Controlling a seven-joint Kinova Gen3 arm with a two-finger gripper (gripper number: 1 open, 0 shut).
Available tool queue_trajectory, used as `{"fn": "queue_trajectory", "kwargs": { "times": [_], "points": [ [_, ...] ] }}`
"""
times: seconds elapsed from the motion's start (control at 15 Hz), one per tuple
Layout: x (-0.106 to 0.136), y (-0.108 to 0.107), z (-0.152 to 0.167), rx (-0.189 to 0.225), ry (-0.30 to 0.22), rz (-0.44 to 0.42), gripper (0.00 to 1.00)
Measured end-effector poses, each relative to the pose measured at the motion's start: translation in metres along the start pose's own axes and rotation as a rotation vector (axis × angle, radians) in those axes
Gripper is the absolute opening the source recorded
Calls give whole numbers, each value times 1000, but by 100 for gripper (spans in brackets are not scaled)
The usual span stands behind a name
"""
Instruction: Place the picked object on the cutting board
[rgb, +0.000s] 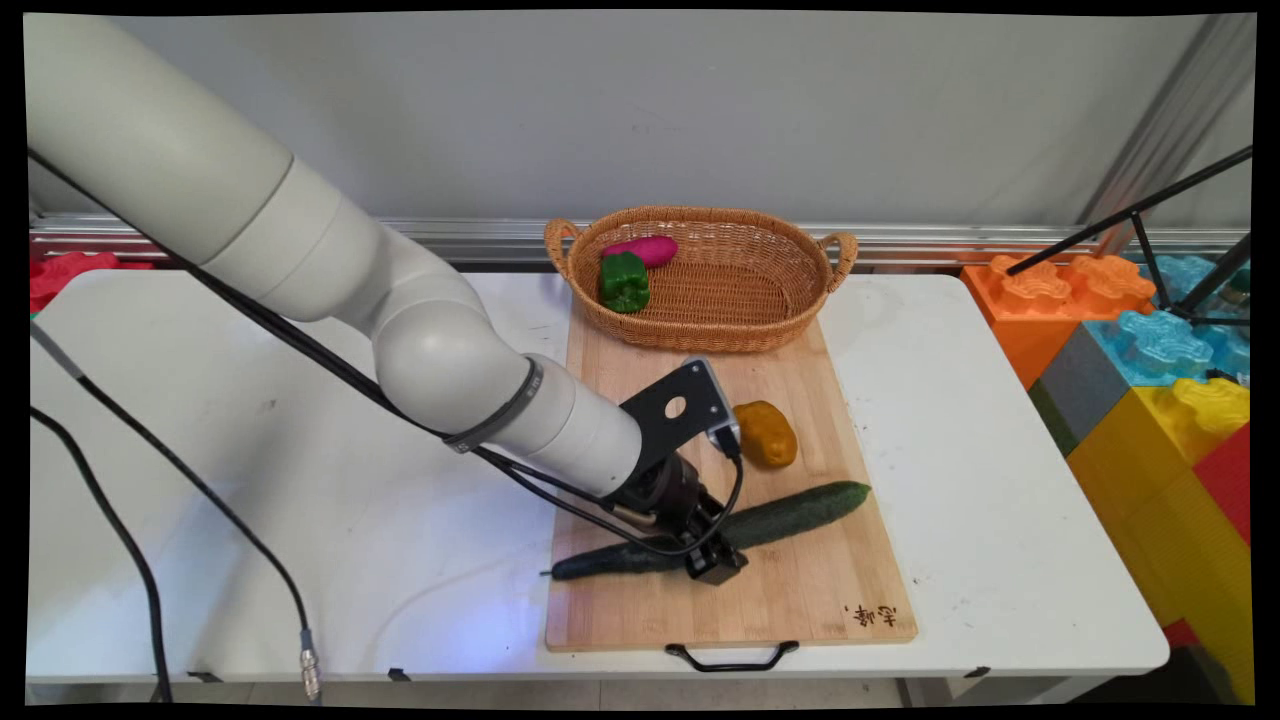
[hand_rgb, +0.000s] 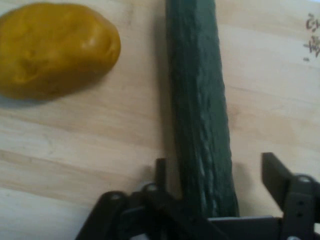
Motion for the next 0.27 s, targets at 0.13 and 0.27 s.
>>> {"fn": "queue_trajectory", "kwargs": {
  "times": [0.13,0.27],
  "points": [
    [-4,-2,2,-5,-2,3,100],
    [-8,-4,4,-9,-3,7,100]
  ]
}}
